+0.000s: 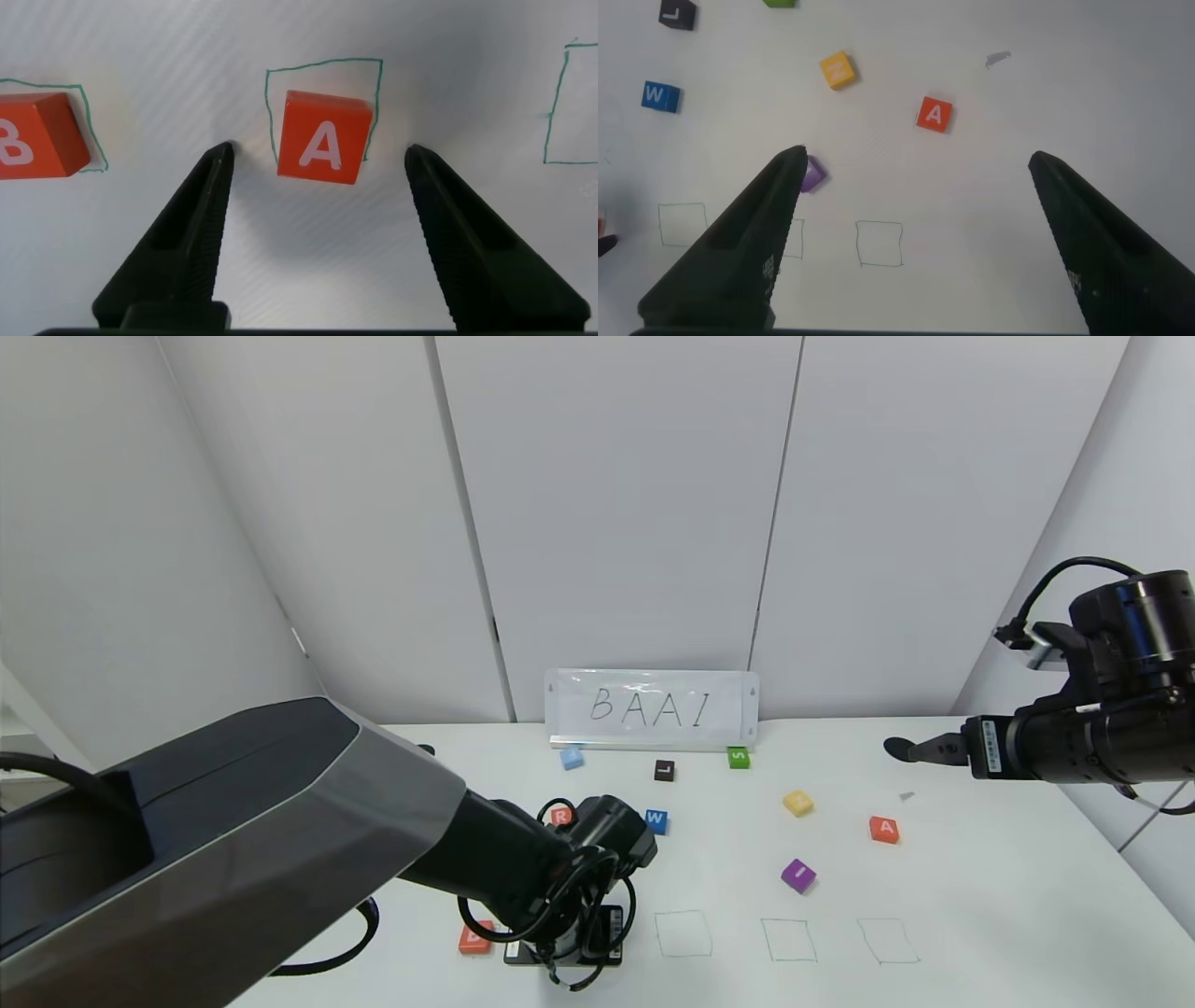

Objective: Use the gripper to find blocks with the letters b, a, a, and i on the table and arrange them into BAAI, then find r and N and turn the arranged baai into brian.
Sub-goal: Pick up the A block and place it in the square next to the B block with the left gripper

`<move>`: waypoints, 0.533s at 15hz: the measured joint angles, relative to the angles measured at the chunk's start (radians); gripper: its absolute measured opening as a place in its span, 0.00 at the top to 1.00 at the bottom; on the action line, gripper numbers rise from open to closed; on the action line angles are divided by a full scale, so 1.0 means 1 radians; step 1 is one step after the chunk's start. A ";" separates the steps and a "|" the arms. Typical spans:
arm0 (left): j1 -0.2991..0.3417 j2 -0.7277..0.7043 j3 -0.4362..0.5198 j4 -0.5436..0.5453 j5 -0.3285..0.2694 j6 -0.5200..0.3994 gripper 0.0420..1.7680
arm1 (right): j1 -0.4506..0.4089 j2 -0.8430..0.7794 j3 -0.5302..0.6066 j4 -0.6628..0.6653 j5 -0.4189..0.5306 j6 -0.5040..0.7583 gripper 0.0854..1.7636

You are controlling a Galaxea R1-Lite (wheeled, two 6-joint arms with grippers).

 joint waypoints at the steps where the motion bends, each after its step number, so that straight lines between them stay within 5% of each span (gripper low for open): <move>1: -0.001 0.000 0.000 0.000 0.000 0.000 0.23 | 0.000 0.000 0.000 0.000 0.000 0.000 0.03; 8: -0.008 -0.021 0.000 0.007 0.003 0.001 0.12 | -0.002 0.000 -0.001 0.000 0.000 0.000 0.03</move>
